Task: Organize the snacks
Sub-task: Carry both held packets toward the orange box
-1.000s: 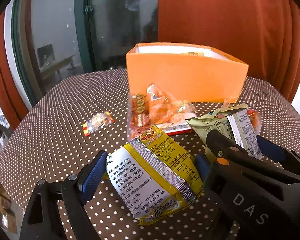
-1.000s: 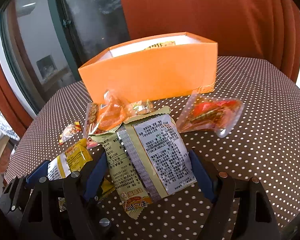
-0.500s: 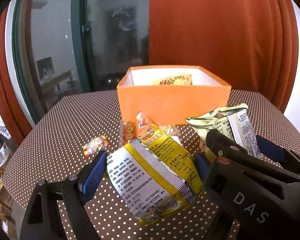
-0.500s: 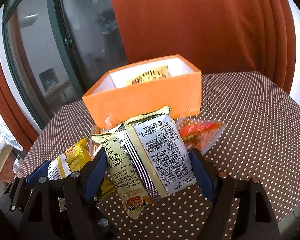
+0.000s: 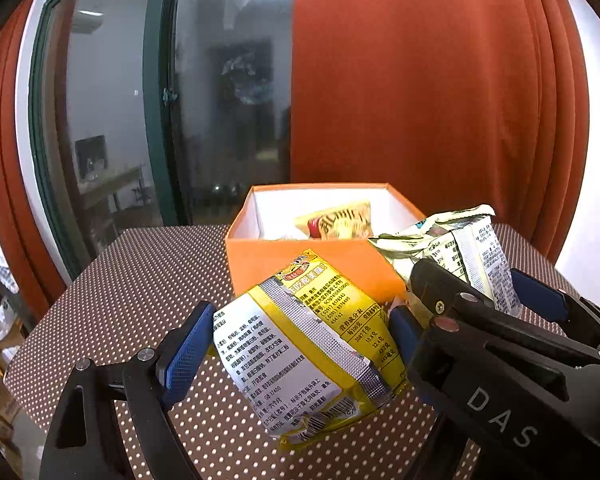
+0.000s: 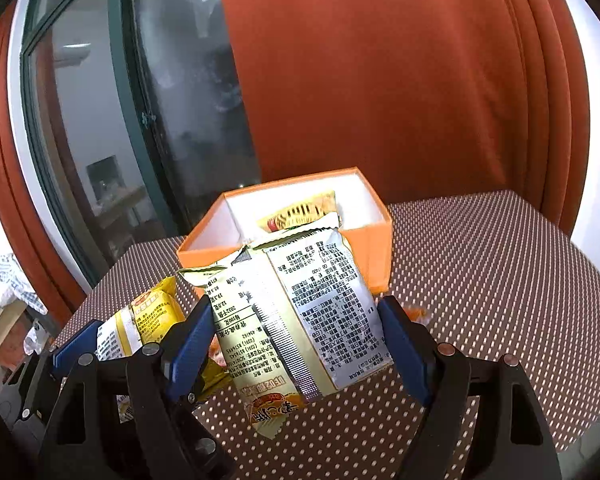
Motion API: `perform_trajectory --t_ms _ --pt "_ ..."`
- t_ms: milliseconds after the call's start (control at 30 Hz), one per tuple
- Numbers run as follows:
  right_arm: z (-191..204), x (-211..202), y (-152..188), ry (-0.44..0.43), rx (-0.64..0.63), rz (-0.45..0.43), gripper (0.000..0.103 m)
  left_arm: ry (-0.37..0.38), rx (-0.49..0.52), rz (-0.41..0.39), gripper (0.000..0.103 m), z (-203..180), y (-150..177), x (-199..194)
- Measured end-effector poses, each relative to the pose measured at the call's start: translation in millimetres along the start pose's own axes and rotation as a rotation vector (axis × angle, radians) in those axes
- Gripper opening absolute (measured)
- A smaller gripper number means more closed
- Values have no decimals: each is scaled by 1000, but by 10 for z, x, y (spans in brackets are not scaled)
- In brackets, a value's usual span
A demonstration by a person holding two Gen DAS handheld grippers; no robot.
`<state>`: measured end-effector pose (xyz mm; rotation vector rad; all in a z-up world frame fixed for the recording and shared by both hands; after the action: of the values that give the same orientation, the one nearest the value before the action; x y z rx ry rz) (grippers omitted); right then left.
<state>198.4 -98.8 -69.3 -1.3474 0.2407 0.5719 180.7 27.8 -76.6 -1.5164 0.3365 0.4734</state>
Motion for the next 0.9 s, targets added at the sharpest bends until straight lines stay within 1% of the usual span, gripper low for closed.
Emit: perform_trajectory --t_ms 133,367,567,733,900 --pt "5 24 -166 -6 -13 -24 82 2 -8 -31 88 -7 -156 29" --pt "-19 85 -495 -7 -29 -93 82 2 10 -101 88 -82 -518 133" --pt "0 216 -784 9 -56 -148 82 -21 4 -155 88 -145 -852 351" --pt "-26 371 -1016 2 -55 -177 82 -27 1 -172 88 -161 -1084 515" --pt "-102 516 -1234 -31 -29 -192 82 -29 19 -181 88 -180 -1289 687"
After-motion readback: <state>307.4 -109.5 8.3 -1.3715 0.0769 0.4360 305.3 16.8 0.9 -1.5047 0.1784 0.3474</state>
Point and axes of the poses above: each gripper's, at about its wrist camera, not at the fingertips, and x roughly the way its jaws point, z to its left, y to its underside, the point moved 5 cm from there along x, roughly the way its jaws point, and after that the axes turned 3 degrees about -y, right-handed, at the moved point
